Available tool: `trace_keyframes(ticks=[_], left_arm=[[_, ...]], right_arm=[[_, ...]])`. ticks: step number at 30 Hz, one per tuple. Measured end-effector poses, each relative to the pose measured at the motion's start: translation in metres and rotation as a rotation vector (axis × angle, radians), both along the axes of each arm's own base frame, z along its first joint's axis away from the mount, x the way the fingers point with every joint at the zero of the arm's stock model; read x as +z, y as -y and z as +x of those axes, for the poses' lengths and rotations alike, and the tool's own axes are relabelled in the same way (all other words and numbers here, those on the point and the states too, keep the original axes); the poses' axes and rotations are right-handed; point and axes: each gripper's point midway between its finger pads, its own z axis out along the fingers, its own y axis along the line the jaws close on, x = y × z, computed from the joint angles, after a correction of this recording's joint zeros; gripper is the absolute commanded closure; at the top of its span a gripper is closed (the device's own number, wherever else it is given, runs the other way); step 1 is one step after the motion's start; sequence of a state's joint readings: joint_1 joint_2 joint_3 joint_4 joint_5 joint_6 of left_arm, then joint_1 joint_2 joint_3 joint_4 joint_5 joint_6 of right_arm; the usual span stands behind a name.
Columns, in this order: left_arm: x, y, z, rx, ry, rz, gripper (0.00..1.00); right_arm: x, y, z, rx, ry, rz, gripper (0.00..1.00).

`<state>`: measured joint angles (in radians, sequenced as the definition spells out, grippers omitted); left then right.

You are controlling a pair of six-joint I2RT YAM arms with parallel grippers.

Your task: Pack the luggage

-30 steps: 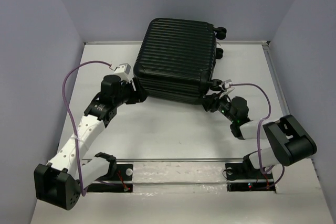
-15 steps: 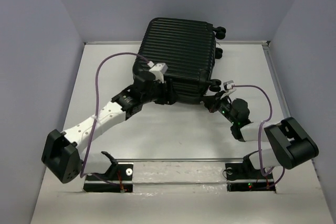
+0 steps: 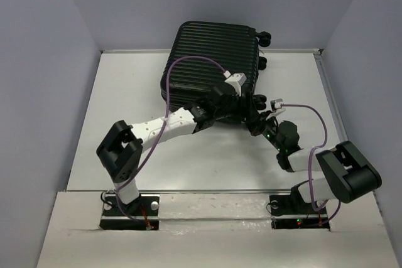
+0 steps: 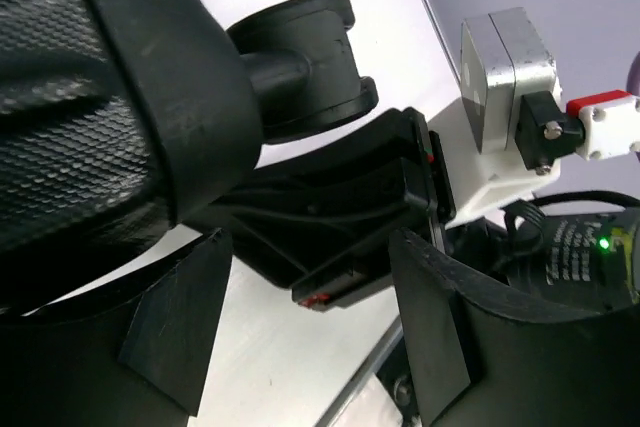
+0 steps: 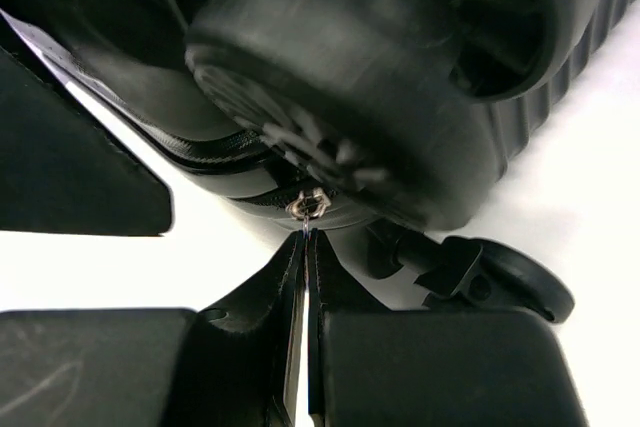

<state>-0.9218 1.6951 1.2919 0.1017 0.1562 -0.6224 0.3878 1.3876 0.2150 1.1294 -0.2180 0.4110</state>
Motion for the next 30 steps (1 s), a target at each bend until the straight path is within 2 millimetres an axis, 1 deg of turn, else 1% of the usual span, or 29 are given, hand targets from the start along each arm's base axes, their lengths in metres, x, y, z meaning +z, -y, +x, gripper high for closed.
trace_keyframes(ticks=[1,2,5,8,13,20,25,27,30], left_arm=[[-0.004,0.003,0.002,0.005,-0.011,0.003,0.23],[-0.004,0.007,0.003,0.009,-0.009,0.001,0.23],[0.005,0.021,0.003,0.003,-0.007,-0.035,0.23],[0.019,0.035,0.009,0.006,0.015,-0.079,0.23],[0.028,0.045,0.018,0.030,0.045,-0.111,0.23],[0.025,0.053,0.022,0.066,0.048,-0.094,0.26],[0.024,0.054,0.025,0.090,0.053,-0.079,0.28],[0.024,0.061,0.030,0.097,0.055,-0.061,0.29],[0.020,0.067,0.036,0.083,0.052,0.006,0.29]], right_arm=[[0.000,0.000,0.000,-0.002,-0.002,0.002,0.93],[-0.001,0.001,0.000,-0.007,-0.004,0.004,0.93],[0.000,0.002,0.000,-0.010,-0.004,0.009,0.93],[-0.001,0.002,-0.001,-0.010,-0.004,0.012,0.93],[0.000,0.003,-0.004,-0.011,0.001,0.023,0.93],[-0.001,0.008,-0.007,-0.036,-0.010,0.044,0.93],[0.003,0.010,-0.008,-0.044,-0.009,0.046,0.93],[0.006,0.008,-0.011,-0.053,0.005,0.028,0.93],[0.007,0.005,-0.009,-0.089,0.002,0.028,0.93]])
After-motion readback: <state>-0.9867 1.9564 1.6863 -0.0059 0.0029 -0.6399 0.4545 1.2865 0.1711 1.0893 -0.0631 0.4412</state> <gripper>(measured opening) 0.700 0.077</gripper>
